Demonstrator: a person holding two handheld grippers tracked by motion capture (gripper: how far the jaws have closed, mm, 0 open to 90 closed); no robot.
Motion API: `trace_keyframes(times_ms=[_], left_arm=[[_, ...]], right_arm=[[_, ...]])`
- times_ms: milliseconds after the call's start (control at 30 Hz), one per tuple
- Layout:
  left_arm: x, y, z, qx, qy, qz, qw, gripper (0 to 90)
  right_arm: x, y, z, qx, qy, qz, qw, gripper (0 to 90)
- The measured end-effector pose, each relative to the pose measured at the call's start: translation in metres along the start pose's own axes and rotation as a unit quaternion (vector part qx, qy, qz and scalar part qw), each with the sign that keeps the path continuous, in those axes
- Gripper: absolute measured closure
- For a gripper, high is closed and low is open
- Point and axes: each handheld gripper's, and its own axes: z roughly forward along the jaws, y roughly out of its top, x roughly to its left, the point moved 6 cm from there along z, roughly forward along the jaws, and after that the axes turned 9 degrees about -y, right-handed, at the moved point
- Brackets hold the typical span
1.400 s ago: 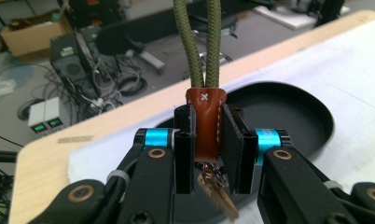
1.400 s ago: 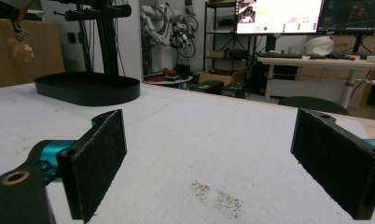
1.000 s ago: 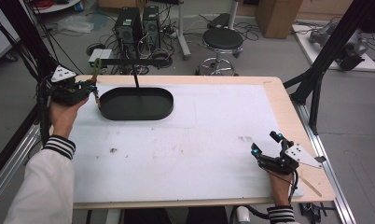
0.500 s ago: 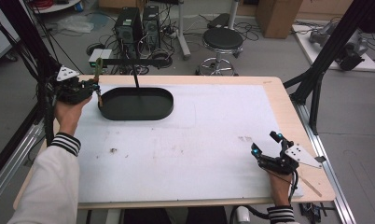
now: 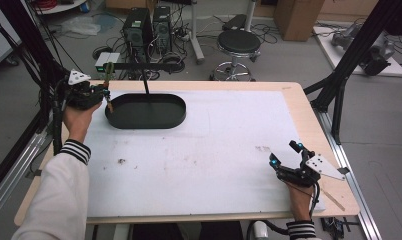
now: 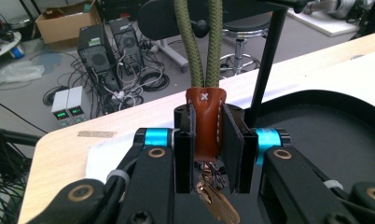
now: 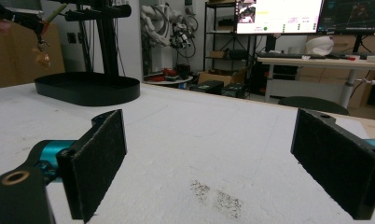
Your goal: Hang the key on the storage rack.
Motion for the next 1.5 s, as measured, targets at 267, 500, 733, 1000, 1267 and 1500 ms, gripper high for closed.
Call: trace_keyframes(times_ms=[267, 500, 733, 1000, 1267, 1500], left_arm=[[0.004, -0.006, 0.008, 0.017, 0.014, -0.007, 0.9997, 75.3], [0.007, -0.011, 0.012, 0.029, 0.021, -0.014, 0.9993, 75.3], [0.007, -0.014, 0.016, 0.031, 0.012, -0.029, 0.999, 74.3], [0.008, -0.021, 0.013, 0.001, -0.035, -0.063, 0.9974, 46.0], [-0.016, -0.026, -0.015, -0.084, -0.143, -0.035, 0.9855, 16.8], [-0.042, -0.035, -0.043, -0.114, -0.2, -0.007, 0.9731, 1.7]], right_arm=[[0.0, 0.0, 0.0, 0.0, 0.0, 0.001, 1.0, 9.5], [0.0, 0.0, 0.0, 0.0, 0.0, 0.001, 1.0, 9.5], [0.0, 0.0, 0.0, 0.0, 0.0, 0.0, 1.0, 9.5], [0.0, 0.0, 0.0, -0.001, 0.0, -0.002, 1.0, 9.5], [0.0, 0.0, 0.0, 0.0, 0.0, 0.002, 1.0, 9.5], [0.0, 0.0, 0.0, -0.003, -0.002, -0.004, 1.0, 9.5]])
